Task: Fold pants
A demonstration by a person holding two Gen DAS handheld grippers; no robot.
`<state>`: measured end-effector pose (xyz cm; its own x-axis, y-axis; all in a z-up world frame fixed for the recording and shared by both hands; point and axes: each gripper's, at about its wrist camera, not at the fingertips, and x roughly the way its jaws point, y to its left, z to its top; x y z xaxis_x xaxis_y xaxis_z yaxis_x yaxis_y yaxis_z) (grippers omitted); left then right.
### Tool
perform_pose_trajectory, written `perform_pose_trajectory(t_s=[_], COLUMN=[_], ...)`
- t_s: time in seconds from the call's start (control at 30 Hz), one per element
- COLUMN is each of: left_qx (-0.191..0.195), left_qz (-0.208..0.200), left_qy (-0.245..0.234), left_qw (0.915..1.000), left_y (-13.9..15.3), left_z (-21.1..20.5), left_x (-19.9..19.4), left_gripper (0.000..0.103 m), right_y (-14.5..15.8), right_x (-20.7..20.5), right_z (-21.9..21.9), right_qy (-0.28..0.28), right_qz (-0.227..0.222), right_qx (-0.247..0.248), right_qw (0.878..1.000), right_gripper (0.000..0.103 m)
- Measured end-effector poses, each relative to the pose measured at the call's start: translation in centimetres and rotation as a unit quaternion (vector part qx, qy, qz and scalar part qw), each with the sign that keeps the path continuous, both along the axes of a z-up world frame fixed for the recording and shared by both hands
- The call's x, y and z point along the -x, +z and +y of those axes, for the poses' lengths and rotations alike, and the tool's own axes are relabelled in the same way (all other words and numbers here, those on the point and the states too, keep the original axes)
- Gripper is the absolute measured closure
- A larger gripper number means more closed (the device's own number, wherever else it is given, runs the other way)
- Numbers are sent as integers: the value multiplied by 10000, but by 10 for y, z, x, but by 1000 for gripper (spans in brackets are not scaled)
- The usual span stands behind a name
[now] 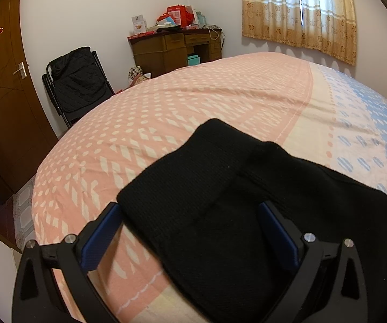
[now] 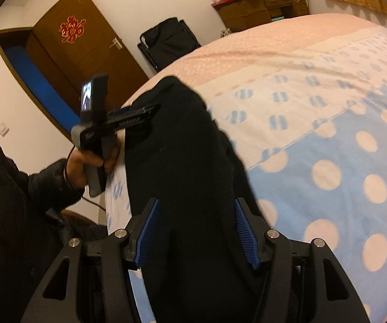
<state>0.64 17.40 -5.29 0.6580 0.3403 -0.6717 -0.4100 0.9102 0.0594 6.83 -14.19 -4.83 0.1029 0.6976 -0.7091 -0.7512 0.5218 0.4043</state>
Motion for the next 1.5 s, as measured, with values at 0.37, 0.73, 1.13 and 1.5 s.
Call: perform_pose_trajectory(t_s=[0.37,0.73,1.13,1.5], left_qx=[9,36,88,72], left_qz=[-2,-21,-39,-29], left_qy=[-2,-24,-56,-58], left_qw=[10000,10000,9999,10000], left_y=[0,2,1,1], left_z=[0,1,2,3], left_x=[0,-1,-2,-1], left_gripper=[0,0,0,0], right_y=[-20,-28,-12,-28], right_x=[-13,-44,-17,-32], right_z=[-3,35,26,52], right_qy=[-406,-60,226,506], right_qz=[396,1455,559,1507], right_qx=[-226,-825,213,-512], right_qw=[9981,9859,9980,9860], right_gripper=[46,44,44,44])
